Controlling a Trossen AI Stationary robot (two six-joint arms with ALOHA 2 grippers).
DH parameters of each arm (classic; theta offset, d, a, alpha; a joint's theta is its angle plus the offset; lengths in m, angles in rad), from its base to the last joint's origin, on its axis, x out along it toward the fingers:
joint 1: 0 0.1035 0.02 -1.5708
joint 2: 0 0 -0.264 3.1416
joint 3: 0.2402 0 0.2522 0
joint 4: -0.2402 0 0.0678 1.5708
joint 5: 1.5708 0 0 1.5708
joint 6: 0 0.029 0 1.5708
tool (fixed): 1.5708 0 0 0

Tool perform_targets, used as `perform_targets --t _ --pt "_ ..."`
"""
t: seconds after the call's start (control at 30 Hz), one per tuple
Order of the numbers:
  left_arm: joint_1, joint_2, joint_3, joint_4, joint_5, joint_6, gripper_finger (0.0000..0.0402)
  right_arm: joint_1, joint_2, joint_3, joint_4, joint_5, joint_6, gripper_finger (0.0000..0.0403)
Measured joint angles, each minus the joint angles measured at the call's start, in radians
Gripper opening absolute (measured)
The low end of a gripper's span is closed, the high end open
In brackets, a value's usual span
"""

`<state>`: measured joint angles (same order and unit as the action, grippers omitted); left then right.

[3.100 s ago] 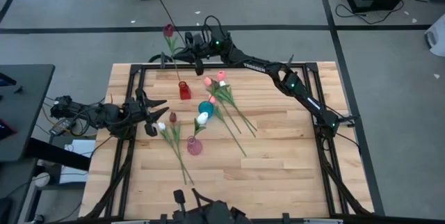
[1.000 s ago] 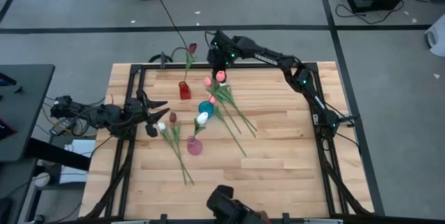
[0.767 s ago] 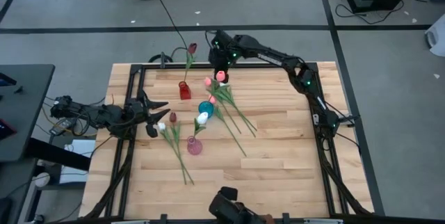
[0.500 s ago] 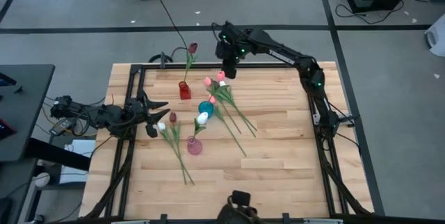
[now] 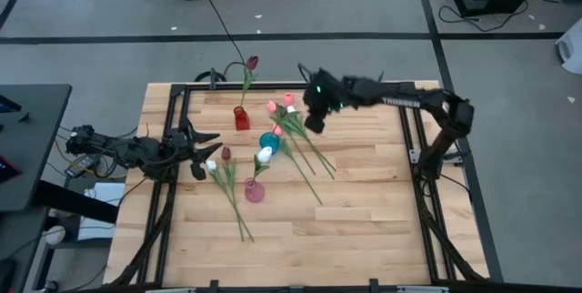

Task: Sort flowers into vase by color
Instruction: Put the right white tulip into the pink vase

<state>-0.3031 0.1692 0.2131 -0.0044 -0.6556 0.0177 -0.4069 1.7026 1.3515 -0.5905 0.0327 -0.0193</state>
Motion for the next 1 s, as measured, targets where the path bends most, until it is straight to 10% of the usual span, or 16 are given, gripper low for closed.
perform_targets --t 0.33,0.63,1.0 --pt "0.000 0.000 0.000 0.006 0.000 0.005 0.0137 0.162 -0.020 -0.317 0.345 0.130 0.088 0.0108" --pt "0.000 0.000 0.000 0.051 -0.022 0.059 0.0137 0.159 0.039 -0.316 0.329 0.105 0.276 0.0180" --pt "0.000 0.000 0.000 0.065 -0.036 0.106 0.0137 0.142 0.212 -0.180 0.208 0.151 0.283 0.0160"
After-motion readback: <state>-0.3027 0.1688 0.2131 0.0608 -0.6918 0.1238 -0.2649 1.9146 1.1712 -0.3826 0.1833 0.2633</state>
